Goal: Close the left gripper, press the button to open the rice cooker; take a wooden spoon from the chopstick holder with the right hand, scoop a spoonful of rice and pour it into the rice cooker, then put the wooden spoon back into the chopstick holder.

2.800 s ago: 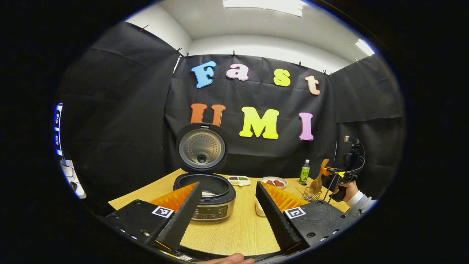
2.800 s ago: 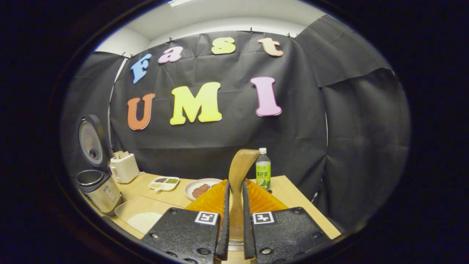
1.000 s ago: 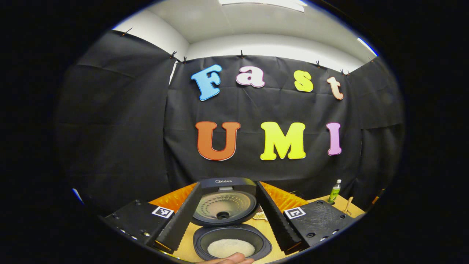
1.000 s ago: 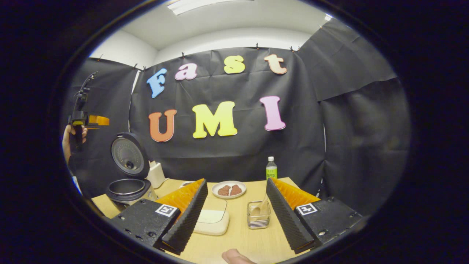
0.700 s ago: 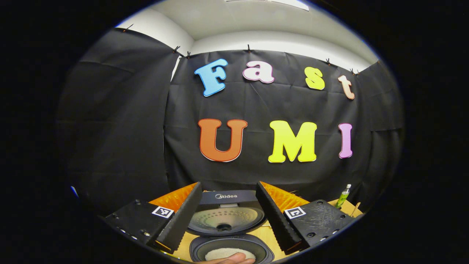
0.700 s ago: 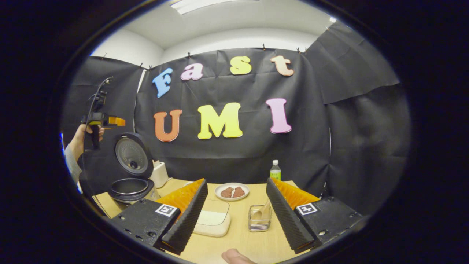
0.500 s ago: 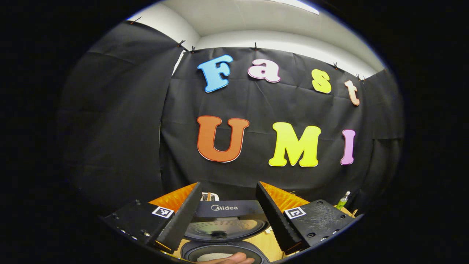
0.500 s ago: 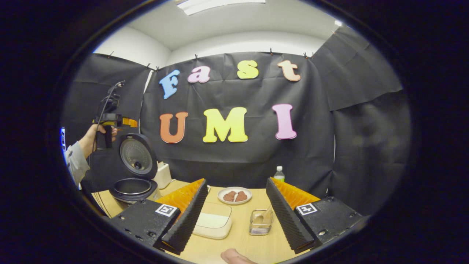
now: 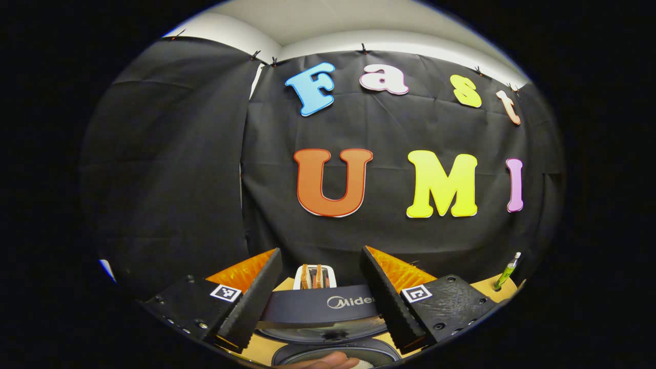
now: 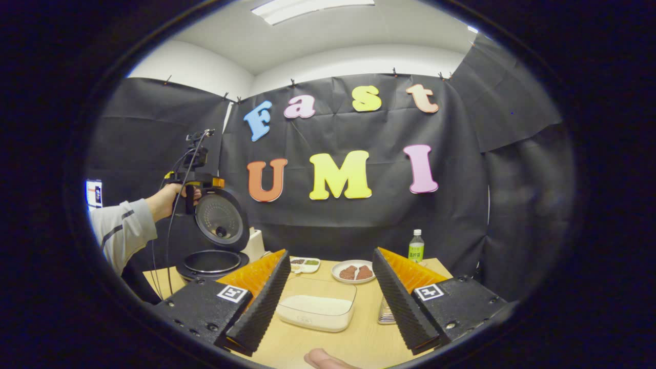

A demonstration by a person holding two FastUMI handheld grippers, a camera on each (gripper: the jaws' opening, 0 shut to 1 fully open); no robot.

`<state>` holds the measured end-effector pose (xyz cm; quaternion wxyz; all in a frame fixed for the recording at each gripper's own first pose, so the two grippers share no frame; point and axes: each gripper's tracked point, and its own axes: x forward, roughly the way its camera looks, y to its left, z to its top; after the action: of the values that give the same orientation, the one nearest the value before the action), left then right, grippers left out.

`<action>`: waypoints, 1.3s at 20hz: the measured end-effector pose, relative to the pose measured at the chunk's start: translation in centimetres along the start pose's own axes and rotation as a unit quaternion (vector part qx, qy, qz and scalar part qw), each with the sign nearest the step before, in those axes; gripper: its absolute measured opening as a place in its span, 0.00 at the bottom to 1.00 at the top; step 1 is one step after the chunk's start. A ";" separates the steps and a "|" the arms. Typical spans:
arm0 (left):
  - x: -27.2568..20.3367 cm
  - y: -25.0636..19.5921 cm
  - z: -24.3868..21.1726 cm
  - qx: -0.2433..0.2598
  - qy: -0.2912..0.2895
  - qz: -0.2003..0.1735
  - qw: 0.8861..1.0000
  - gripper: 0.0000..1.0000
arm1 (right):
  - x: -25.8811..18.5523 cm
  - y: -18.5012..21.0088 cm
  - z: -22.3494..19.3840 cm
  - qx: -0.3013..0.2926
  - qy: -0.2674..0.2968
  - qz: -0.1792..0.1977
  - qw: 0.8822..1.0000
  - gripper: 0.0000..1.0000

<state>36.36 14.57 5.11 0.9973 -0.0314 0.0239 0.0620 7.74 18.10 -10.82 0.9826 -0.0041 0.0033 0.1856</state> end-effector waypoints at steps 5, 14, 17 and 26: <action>-1.3 0.1 -1.0 -0.038 0.016 0.000 0.999 1.00 | -0.9 2.0 -0.4 0.004 0.003 0.010 1.000 1.00; -6.2 -0.7 -2.5 -0.032 0.023 0.010 0.999 1.00 | -4.0 1.6 -1.0 0.014 0.005 0.010 1.000 0.99; -8.1 -1.0 -3.5 -0.026 0.029 0.011 0.999 1.00 | -5.5 1.4 -1.1 0.020 0.000 0.014 1.000 0.99; -13.5 -4.7 -14.7 0.015 0.108 -0.028 0.994 0.98 | -10.6 0.6 0.1 0.012 -0.026 0.007 1.000 1.00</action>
<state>22.91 7.31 -8.59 0.9906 -0.0241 0.1316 0.0298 -2.40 14.82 -10.61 0.9811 0.0121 -0.0199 0.1923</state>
